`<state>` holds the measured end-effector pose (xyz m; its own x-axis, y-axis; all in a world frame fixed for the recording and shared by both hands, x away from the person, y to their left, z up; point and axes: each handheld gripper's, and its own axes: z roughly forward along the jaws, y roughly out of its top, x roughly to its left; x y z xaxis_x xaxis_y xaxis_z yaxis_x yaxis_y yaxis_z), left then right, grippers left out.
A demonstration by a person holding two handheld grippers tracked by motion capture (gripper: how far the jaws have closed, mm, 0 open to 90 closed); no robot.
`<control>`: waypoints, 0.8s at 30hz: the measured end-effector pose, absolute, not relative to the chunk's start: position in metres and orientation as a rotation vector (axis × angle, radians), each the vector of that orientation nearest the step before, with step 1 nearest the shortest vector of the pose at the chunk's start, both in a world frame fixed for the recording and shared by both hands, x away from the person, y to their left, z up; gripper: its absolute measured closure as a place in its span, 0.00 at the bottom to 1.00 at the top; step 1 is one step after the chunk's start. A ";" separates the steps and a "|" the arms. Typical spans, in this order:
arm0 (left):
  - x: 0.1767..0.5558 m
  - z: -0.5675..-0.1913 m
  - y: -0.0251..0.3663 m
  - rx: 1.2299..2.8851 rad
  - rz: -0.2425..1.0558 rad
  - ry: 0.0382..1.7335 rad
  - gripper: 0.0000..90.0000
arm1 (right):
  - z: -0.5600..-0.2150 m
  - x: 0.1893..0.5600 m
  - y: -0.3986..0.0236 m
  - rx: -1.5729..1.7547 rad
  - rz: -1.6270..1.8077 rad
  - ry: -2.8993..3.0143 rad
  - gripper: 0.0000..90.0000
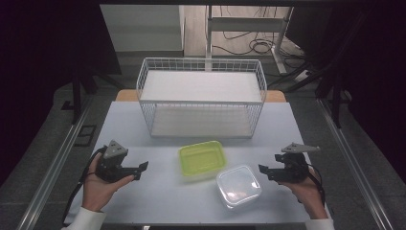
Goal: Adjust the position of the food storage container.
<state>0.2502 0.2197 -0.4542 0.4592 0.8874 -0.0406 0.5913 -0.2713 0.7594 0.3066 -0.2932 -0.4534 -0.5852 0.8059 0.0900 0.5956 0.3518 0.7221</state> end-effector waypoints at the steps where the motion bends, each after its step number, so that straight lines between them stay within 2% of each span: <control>1: 0.249 -0.454 0.219 1.982 0.524 1.229 0.16 | -0.454 0.307 -0.294 1.244 1.068 2.334 0.21; 6: 0.247 -0.455 0.217 1.991 0.569 1.220 0.14 | -0.450 0.312 -0.295 1.250 1.092 2.328 0.23; 18: 0.243 -0.446 0.208 2.027 0.515 1.222 0.15 | -0.444 0.313 -0.285 1.221 1.095 2.343 0.25; 24: 0.240 -0.439 0.194 2.074 0.530 1.181 0.16 | -0.440 0.315 -0.284 1.215 1.089 2.339 0.26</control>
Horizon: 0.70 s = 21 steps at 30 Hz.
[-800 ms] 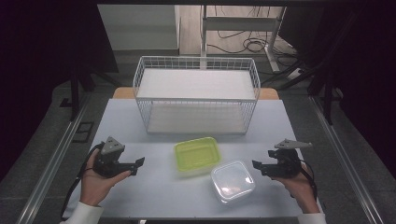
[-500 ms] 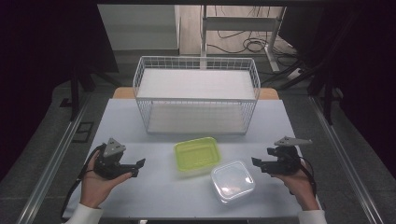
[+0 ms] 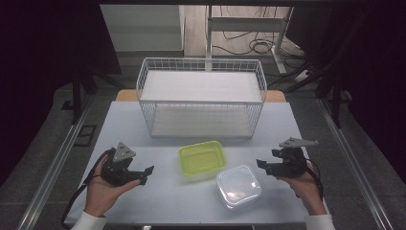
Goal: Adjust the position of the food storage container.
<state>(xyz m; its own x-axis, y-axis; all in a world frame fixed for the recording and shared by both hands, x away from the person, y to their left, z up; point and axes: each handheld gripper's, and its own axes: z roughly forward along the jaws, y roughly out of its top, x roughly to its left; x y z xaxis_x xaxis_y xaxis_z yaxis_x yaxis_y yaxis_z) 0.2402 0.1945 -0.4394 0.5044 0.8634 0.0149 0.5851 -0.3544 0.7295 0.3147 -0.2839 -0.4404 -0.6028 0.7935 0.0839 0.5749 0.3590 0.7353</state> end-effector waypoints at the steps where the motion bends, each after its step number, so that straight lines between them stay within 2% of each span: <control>1: 0.240 -0.438 0.192 2.071 0.526 1.180 0.16 | -0.440 0.315 -0.284 1.211 1.086 2.339 0.26; 13: 0.246 -0.429 0.167 2.109 0.442 1.108 0.21 | -0.435 0.309 -0.275 1.178 1.095 2.368 0.28; 21: 0.250 -0.437 0.139 2.175 0.394 1.051 0.25 | -0.432 0.304 -0.274 1.173 1.084 2.365 0.28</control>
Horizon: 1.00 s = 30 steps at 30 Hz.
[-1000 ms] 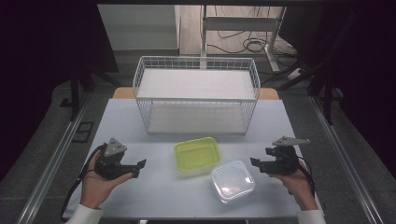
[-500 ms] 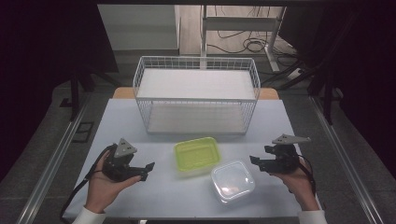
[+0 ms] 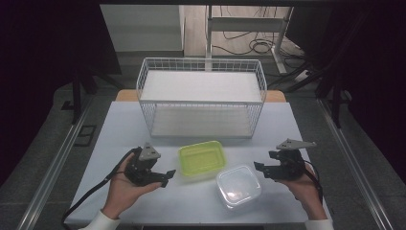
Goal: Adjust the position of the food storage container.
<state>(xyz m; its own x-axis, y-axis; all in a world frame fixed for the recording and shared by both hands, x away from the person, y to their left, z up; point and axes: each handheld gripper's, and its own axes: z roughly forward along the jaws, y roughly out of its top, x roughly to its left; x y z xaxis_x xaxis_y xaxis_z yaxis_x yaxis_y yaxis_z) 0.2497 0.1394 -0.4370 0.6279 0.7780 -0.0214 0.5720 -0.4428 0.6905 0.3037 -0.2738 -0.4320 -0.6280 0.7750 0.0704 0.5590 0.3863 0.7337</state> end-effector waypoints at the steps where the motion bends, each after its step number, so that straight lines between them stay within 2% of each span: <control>1: 0.251 -0.439 0.136 2.191 0.385 1.043 0.25 | -0.432 0.304 -0.274 1.172 1.088 2.363 0.28; 6: 0.254 -0.443 0.126 2.225 0.358 1.018 0.26 | -0.434 0.305 -0.272 1.178 1.083 2.369 0.28; 11: 0.257 -0.445 0.122 2.211 0.268 1.025 0.28 | -0.430 0.304 -0.274 1.175 1.088 2.366 0.28; 18: 0.262 -0.446 0.108 2.279 0.234 0.988 0.36 | -0.424 0.302 -0.280 1.188 1.102 2.338 0.28; 23: 0.267 -0.443 0.096 2.333 0.213 0.957 0.49 | -0.426 0.304 -0.281 1.193 1.097 2.347 0.28; 30: 0.272 -0.456 0.084 2.377 0.153 0.921 0.61 | -0.427 0.305 -0.281 1.202 1.089 2.345 0.28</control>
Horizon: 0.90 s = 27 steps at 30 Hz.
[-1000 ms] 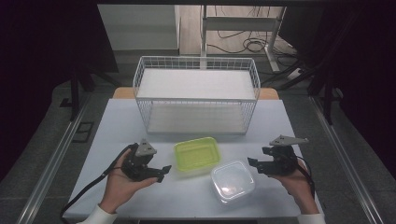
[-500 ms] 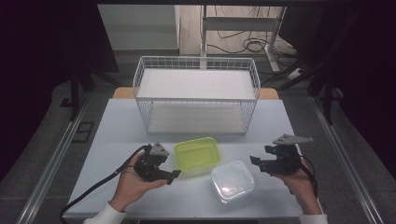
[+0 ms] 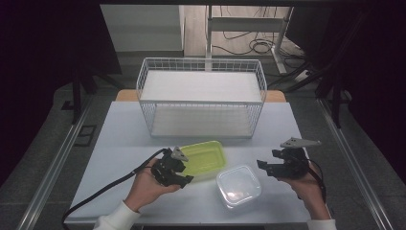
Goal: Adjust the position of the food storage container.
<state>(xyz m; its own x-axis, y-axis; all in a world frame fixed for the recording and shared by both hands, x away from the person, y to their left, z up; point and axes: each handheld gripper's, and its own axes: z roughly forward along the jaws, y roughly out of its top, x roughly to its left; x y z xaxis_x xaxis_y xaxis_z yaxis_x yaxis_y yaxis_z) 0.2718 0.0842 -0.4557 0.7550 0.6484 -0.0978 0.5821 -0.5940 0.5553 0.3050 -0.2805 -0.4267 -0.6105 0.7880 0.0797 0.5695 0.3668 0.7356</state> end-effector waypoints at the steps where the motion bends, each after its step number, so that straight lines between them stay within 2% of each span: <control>1: 0.273 -0.460 0.081 2.387 0.131 0.909 0.62 | -0.428 0.305 -0.279 1.206 1.086 2.350 0.28; 4: 0.273 -0.466 0.075 2.399 0.088 0.900 0.68 | -0.429 0.305 -0.277 1.201 1.080 2.359 0.28; 11: 0.281 -0.477 0.060 2.460 0.020 0.895 0.90 | -0.430 0.306 -0.276 1.198 1.076 2.363 0.28; 15: 0.290 -0.487 0.058 2.489 0.009 0.918 0.96 | -0.431 0.307 -0.277 1.199 1.072 2.361 0.28; 19: 0.294 -0.489 0.057 2.478 0.007 0.940 1.00 | -0.433 0.307 -0.277 1.201 1.061 2.364 0.28; 27: 0.306 -0.489 0.063 2.496 0.030 0.945 1.00 | -0.433 0.307 -0.274 1.192 1.038 2.368 0.28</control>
<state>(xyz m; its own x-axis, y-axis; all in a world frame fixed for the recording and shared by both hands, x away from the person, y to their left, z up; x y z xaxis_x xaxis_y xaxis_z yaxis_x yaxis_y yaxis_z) 0.3058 0.0628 -0.4885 0.7630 0.6308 -0.1412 0.6206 -0.6537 0.4330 0.3069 -0.2743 -0.4326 -0.6140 0.7872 0.0569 0.5754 0.3971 0.7150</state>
